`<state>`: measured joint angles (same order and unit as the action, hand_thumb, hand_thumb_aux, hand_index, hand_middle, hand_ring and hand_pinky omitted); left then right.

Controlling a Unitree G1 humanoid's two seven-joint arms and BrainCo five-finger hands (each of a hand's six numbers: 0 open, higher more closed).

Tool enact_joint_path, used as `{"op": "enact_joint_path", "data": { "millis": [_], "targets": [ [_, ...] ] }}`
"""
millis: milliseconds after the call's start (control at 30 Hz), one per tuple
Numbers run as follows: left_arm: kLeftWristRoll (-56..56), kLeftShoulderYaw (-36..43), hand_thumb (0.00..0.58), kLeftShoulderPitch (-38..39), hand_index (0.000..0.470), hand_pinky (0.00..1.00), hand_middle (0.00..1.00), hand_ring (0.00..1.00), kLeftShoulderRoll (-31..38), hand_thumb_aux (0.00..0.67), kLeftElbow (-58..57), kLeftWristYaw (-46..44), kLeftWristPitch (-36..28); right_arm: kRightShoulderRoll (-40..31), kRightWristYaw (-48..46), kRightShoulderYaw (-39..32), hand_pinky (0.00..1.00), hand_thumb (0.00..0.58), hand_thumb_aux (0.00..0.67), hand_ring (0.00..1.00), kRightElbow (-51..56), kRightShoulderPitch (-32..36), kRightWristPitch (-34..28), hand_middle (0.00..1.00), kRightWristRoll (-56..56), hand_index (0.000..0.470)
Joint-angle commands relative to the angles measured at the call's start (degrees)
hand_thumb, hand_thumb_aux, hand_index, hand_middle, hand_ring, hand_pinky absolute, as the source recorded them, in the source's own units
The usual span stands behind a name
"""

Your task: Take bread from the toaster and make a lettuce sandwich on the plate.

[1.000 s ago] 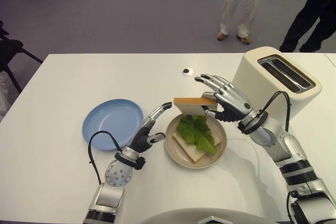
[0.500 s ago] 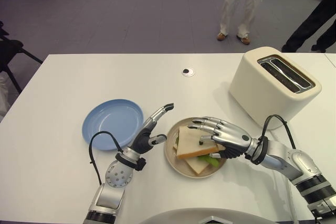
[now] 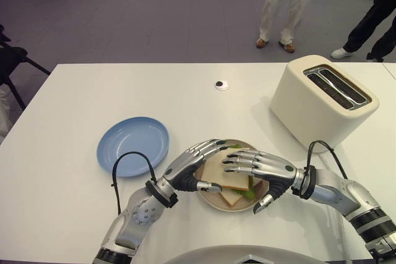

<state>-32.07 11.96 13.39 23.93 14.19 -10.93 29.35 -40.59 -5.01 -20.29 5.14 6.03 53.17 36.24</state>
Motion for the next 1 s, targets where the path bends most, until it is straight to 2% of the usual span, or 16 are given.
{"op": "enact_joint_path", "data": {
  "millis": [33,133,200,267,333,367,400,433,467,533,633,833,1000],
  "targets": [
    [-4.7,-1.0,0.000,1.3,0.000,0.00,0.00,0.00,2.5,0.000,3.8,-0.6,-1.4,-1.0,2.3,7.2,0.00,0.000,0.000,0.00,-3.0,1.1,0.0,0.00,-3.3,0.000],
    [-4.0,-4.5,0.000,1.3,0.000,0.00,0.00,0.00,2.0,0.000,6.4,2.3,-2.0,-0.3,3.5,11.7,0.00,0.000,0.000,0.00,-4.8,1.3,-0.5,0.00,-7.3,0.000],
    [-0.4,-6.8,0.000,1.6,0.000,0.00,0.00,0.00,1.8,0.000,8.0,2.8,-2.3,-1.6,0.6,11.5,0.00,0.000,0.000,0.00,-5.3,-0.1,-0.9,0.00,-13.1,0.000],
    [6.1,-7.9,0.000,4.7,0.000,0.00,0.00,0.00,4.7,0.000,10.4,-0.7,-1.7,-8.1,-8.9,6.5,0.00,0.000,0.000,0.00,-6.5,-4.6,-1.6,0.00,-23.9,0.000],
    [11.9,-8.2,0.000,10.5,0.000,0.00,0.00,0.00,9.0,0.000,13.2,-5.8,-1.0,-14.5,-17.0,4.3,0.00,0.000,0.000,0.00,-7.9,-8.9,-2.9,0.00,-30.9,0.000],
    [13.4,-8.2,0.062,13.8,0.026,0.00,0.00,0.00,11.3,0.037,14.1,-8.4,-0.8,-17.0,-19.5,4.7,0.00,0.000,0.000,0.00,-8.7,-10.6,-3.5,0.00,-33.1,0.000],
    [14.0,-8.2,0.297,16.8,0.142,0.00,0.00,0.00,13.4,0.202,14.8,-10.5,-0.5,-19.0,-21.3,5.3,0.13,0.160,0.100,0.13,-9.7,-12.2,-3.9,0.13,-34.9,0.070],
    [15.3,-8.4,0.580,20.2,0.470,1.00,1.00,1.00,15.6,0.670,15.9,-12.9,-0.5,-20.7,-23.0,6.2,0.93,0.580,0.670,0.93,-11.3,-14.3,-4.3,0.93,-36.3,0.470],
    [16.4,-8.9,0.580,22.9,0.470,1.00,1.00,1.00,17.3,0.670,17.0,-14.9,-0.8,-22.0,-24.4,6.7,1.00,0.580,0.670,1.00,-12.8,-16.3,-4.7,1.00,-36.7,0.470],
    [16.8,-9.2,0.580,25.7,0.470,1.00,1.00,1.00,19.6,0.670,19.0,-18.3,-2.4,-22.5,-26.5,6.2,1.00,0.580,0.670,1.00,-15.8,-19.8,-6.1,1.00,-32.9,0.470],
    [10.8,-5.5,0.580,23.0,0.470,1.00,1.00,1.00,19.3,0.670,17.8,-20.9,-4.8,-18.4,-27.9,3.6,1.00,0.580,0.670,1.00,-17.7,-21.9,-8.4,1.00,-22.3,0.470],
    [-0.8,1.1,0.580,17.8,0.470,1.00,1.00,1.00,16.8,0.670,11.5,-20.4,-6.3,-10.9,-26.9,-0.9,1.00,0.580,0.670,1.00,-12.8,-20.3,-12.1,1.00,-6.2,0.470],
    [-10.7,6.0,0.580,11.2,0.470,1.00,1.00,1.00,12.7,0.670,4.0,-13.1,-4.4,-5.2,-22.6,-3.6,1.00,0.580,0.670,1.00,-7.6,-17.5,-13.7,1.00,1.3,0.470]
  ]
}}
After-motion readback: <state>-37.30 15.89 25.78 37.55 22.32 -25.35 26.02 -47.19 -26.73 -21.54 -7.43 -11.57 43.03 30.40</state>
